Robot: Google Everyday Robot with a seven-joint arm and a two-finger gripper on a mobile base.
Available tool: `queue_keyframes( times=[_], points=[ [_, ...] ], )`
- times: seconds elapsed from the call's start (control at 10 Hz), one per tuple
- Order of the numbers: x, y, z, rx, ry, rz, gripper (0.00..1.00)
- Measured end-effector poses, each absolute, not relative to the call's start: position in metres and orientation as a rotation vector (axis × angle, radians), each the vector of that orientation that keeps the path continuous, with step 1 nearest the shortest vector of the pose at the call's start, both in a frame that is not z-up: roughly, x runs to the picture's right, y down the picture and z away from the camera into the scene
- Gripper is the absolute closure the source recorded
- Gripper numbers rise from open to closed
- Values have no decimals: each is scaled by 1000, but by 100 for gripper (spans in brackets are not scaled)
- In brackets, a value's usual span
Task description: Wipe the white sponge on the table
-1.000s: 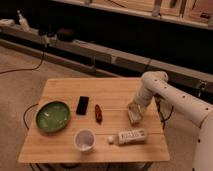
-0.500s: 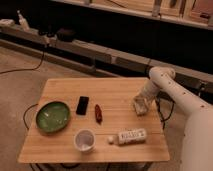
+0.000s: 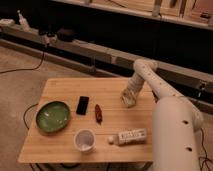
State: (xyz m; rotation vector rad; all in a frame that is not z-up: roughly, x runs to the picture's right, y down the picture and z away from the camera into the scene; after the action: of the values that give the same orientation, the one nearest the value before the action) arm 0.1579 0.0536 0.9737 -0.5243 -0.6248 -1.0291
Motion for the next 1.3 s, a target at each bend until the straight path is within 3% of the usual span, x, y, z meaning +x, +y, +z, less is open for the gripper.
queue_keyframes(
  times=[0.3, 0.6, 0.9, 1.3],
  points=[
    [96, 45, 986, -508, -714, -1122, 61],
    [30, 50, 965, -459, -871, -1202, 61],
    [18, 70, 941, -495, -929, -1266, 61],
    [25, 127, 907, -636, -930, -1275, 61]
  ],
)
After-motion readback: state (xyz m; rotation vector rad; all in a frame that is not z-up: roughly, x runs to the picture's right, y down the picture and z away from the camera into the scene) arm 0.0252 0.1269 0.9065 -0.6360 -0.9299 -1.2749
